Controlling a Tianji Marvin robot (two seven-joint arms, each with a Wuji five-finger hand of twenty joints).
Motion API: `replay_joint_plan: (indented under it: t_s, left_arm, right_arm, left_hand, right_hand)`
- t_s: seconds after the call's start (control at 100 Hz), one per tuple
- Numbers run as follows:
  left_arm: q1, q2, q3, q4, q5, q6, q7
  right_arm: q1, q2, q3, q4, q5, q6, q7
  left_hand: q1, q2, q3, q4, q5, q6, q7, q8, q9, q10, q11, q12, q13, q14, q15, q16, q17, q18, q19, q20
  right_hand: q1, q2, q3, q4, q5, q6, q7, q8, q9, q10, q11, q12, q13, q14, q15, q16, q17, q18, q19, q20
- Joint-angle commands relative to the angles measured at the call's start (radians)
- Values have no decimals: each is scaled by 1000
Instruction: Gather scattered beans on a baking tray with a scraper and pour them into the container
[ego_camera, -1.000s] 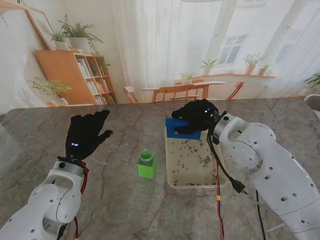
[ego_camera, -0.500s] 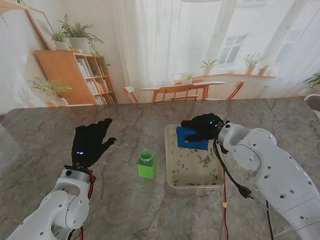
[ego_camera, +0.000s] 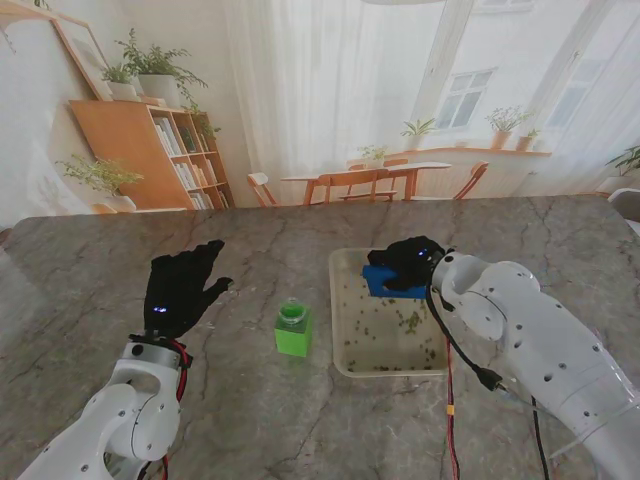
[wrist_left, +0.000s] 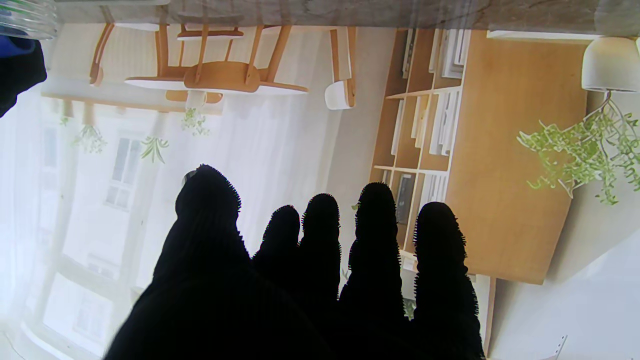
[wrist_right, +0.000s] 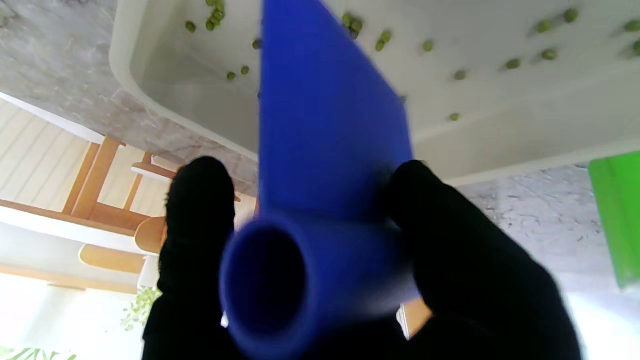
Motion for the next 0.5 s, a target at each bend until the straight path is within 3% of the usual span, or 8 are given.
replay_joint_plan:
  t_s: [0.0, 0.11, 0.18, 0.25, 0.33, 0.49]
  left_arm:
    - [8, -5, 2, 2, -7, -3, 5]
    - [9, -6, 2, 2, -10, -3, 4]
    - [8, -6, 3, 2, -12, -3, 2]
    - [7, -6, 3, 3, -15, -2, -1]
    - [5, -6, 4, 4, -18, -1, -4]
    - [4, -6, 5, 3, -19, 0, -8]
  right_arm:
    - [17, -2, -14, 22, 8, 8, 9]
    - [43, -4, -45, 53, 23, 18, -5]
    - [59, -6, -63, 76, 29, 24, -30]
    - [67, -9, -74, 89, 44, 30, -38]
    - [82, -7, -90, 105, 34, 20, -54]
    - [117, -11, -131, 139, 54, 36, -61]
  left_hand:
    - [0, 62, 11, 95, 13, 19, -1, -10, 8, 5, -12, -7, 4, 10, -9, 0, -13, 33, -24, -9]
    - [0, 64, 10, 95, 14, 20, 0, -10, 8, 5, -12, -7, 5, 11, -9, 1, -12, 32, -23, -7]
    - [3, 68, 11, 95, 15, 19, 0, -10, 11, 5, -11, -6, 9, 7, -6, 2, -5, 31, -19, -4]
    - [5, 68, 11, 95, 15, 20, 0, -10, 11, 5, -11, -6, 11, 7, -4, 4, -2, 28, -16, -1]
    - [5, 71, 11, 95, 15, 20, 0, -10, 10, 4, -12, -6, 11, 7, -2, 6, -3, 27, -16, 1]
    - [6, 75, 10, 95, 15, 20, 0, -10, 10, 4, -12, -6, 10, 7, -1, 9, -5, 30, -18, 4]
  right_hand:
    - [-25, -22, 50, 2, -38, -4, 20, 49, -23, 21, -14, -19, -21, 22, -27, -16, -26, 40, -22, -22]
    - [-53, -50, 75, -9, -26, -52, 43, 85, -35, 30, -42, -33, -45, 59, -101, -47, -65, 65, -55, -37]
    - [13, -82, 83, -36, 25, -122, 159, 90, 62, -48, 41, -23, 50, -16, -33, -34, 39, 8, 9, -38]
    - [22, -88, 83, -44, 61, -168, 219, 74, 80, -50, 58, -33, 59, -23, -24, -39, 52, 11, 7, -55]
    - [12, -80, 75, -53, 108, -229, 290, 88, 89, -75, 105, 13, 58, -42, 14, -22, 53, 11, 5, -59]
    - [41, -52, 43, -52, 126, -238, 358, 54, 101, -72, 135, 48, 64, -48, 63, -9, 62, 20, 28, -53]
